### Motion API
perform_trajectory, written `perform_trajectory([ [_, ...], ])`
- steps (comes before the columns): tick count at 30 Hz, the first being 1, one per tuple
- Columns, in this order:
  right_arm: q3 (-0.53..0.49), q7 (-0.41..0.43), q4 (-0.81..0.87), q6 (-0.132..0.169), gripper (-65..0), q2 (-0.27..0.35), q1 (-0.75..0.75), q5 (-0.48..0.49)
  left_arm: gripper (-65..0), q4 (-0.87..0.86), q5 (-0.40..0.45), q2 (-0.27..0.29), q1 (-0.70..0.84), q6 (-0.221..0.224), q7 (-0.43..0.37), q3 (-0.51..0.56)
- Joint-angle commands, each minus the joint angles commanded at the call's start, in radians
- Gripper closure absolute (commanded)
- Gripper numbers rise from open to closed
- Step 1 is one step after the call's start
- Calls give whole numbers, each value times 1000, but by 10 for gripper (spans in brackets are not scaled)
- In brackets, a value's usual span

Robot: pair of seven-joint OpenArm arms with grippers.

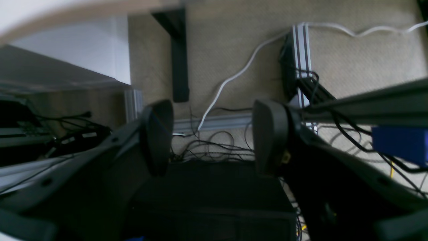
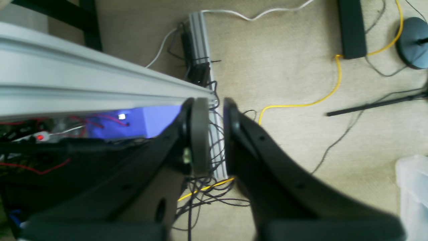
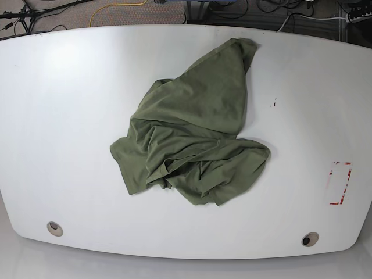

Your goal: Fold the T-shirt properly

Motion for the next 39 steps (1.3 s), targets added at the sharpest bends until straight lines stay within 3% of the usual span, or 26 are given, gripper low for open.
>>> perform_trajectory([
  [2, -20, -26, 20, 14, -76, 0, -2, -1, -337, 20, -78, -34, 22, -6, 16, -8],
  [4, -22, -37, 26, 17, -81, -1, 3, 1, -337, 23, -82, -34, 19, -8, 15, -8],
  [12, -21, -90, 38, 26, -109, -2, 19, 1, -337, 37, -67, -28, 4, -11, 13, -7],
  [18, -11, -84, 52, 57, -99, -4, 18, 1, -336, 69, -7, -2, -13, -4, -10, 19],
  [20, 0, -75, 74, 51, -83, -5, 25, -2, -330, 68, 96, 28, -62, -2, -9, 41],
  [22, 1, -75, 77, 49, -82, -5, 30, -1, -329, 64, 103, 31, -73, -1, -6, 42],
  [26, -1, -74, 86, 47, -82, -3, 39, 0, -328, 67, 103, 37, -85, 0, -3, 46],
  [34, 9, -76, 165, 11, -78, 5, 7, -2, -334, 93, 80, 30, -96, -15, 2, 31],
  [39, 14, -72, 194, 11, -78, 6, -4, -3, -334, 106, 58, 29, -91, -28, 1, 30],
])
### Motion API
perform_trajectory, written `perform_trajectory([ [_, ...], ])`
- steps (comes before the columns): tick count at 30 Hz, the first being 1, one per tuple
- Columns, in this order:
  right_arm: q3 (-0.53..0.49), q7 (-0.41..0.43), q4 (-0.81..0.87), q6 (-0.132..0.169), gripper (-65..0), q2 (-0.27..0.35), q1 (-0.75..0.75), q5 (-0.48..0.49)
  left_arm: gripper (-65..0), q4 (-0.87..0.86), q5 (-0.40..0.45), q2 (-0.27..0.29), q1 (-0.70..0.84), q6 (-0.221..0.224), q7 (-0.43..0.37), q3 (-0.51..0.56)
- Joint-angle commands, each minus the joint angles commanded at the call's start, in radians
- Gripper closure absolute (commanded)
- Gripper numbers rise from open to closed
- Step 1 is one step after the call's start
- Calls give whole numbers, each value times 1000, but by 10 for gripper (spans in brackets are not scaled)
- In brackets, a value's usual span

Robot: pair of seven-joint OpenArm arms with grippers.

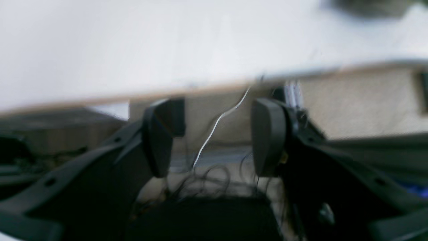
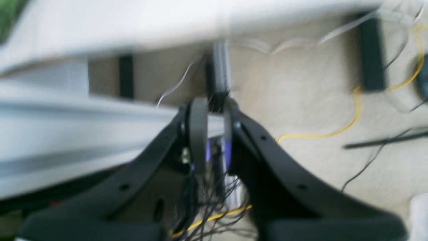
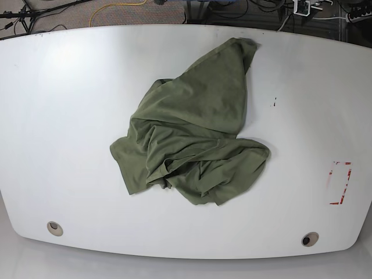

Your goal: Fold the T-shirt properly

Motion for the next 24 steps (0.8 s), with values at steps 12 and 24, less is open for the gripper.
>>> perform_trajectory([
  [12, 42, 2, 79, 11, -81, 8, -26, 0, -339, 64, -109, -16, 63, 1, -28, -58],
  [24, 52, 13, 166, 63, -86, 13, -14, 3, -335, 147, -132, -28, 57, -3, 2, -66],
])
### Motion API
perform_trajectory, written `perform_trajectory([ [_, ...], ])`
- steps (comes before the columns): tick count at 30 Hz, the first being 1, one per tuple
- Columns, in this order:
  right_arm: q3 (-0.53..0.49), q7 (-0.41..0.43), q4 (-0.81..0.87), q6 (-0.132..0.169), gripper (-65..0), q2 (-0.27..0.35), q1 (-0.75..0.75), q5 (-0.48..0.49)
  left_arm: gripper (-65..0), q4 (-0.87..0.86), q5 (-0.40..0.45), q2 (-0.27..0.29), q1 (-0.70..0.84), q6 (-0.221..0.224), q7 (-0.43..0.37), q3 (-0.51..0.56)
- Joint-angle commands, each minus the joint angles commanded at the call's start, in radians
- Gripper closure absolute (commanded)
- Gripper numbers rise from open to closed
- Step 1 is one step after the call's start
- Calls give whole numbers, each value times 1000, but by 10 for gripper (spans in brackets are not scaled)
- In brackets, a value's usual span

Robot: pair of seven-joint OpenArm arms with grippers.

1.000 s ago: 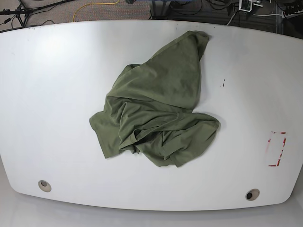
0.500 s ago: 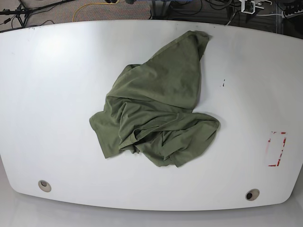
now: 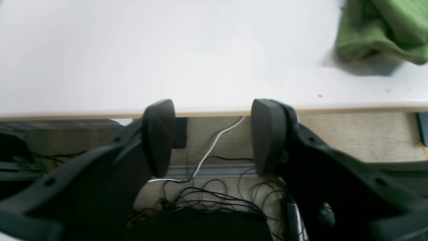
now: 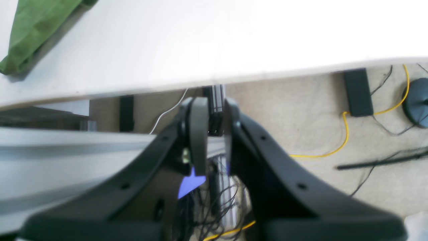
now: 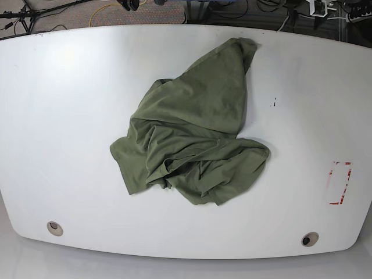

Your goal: Fold the T-shirt properly

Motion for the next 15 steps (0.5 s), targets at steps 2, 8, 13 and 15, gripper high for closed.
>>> perform_trajectory([
  [2, -2, 2, 5, 18, -86, 1, 8, 1, -335, 7, 2, 1, -2, 1, 2, 1],
  [8, -5, 1, 8, 61, -85, 1, 37, 2, -333, 18, 5, 1, -15, 1, 9, 6],
  [13, -5, 5, 6, 63, -82, -6, 60, 4, -332, 22, -4, 1, -39, 1, 18, 2],
  [15, -21, 8, -7, 13, -93, -32, 78, -3, -325, 18, -3, 9, -105, -4, 32, -11],
])
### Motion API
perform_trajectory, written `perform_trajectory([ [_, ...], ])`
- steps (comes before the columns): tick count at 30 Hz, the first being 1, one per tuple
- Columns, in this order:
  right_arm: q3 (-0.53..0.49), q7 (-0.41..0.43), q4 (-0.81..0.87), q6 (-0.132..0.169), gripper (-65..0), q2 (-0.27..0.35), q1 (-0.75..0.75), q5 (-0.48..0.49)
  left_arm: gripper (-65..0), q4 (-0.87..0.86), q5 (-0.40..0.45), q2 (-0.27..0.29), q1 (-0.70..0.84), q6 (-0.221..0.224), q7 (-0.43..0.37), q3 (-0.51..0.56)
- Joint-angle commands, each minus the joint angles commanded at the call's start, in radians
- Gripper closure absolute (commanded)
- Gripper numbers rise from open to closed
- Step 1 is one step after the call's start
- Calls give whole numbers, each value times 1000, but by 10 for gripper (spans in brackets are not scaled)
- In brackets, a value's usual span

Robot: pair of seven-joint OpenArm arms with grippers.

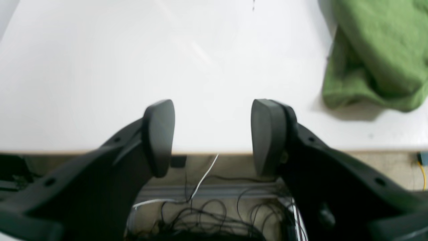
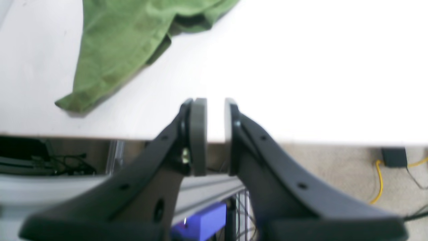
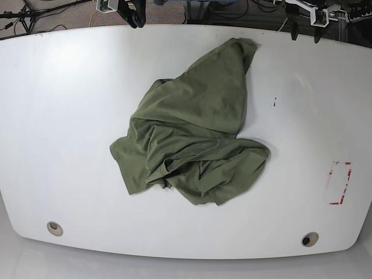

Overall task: Fold the T-shirt properly
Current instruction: 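Lower both grippers toward the crumpled green T-shirt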

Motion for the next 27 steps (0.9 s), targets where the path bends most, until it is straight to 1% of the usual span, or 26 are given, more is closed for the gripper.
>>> perform_trajectory([
  [12, -11, -23, -19, -23, -113, -16, 54, -14, -325, -19, 24, 9, -97, 1, 12, 16],
  [14, -8, -82, -40, -42, -95, -1, 114, -18, -327, -24, 32, 10, -164, -4, 7, 9],
  [26, -12, -146, -51, -57, -94, 4, 177, -32, -331, -33, 30, 10, -196, -4, 8, 12],
  [27, -2, -178, -45, -59, -93, 9, 199, -37, -334, -30, 20, 10, -195, -3, 20, 9],
])
